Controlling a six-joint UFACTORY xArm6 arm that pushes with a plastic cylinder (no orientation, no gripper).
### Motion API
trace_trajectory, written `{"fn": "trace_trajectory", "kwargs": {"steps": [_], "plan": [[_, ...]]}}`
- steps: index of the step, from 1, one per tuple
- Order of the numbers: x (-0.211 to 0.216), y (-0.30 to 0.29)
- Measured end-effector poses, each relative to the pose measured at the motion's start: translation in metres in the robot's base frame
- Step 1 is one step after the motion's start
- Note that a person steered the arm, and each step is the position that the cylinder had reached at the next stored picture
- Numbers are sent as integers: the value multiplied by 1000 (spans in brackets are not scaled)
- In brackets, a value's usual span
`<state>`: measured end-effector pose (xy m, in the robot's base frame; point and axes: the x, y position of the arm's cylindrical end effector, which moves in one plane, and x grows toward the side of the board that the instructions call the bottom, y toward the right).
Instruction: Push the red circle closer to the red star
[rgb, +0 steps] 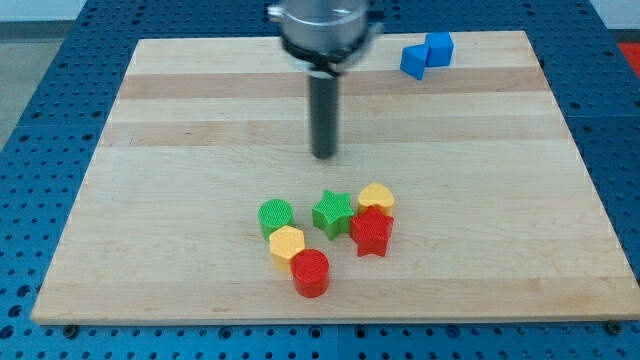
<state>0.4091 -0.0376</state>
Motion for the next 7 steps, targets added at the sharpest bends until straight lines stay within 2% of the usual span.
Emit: {"fn": "trace_trajectory", "kwargs": {"steps": [1, 2, 4, 5, 6, 7], "plan": [[-5, -89], [32, -139], [180, -124], [187, -121], [187, -85], [188, -15]]}}
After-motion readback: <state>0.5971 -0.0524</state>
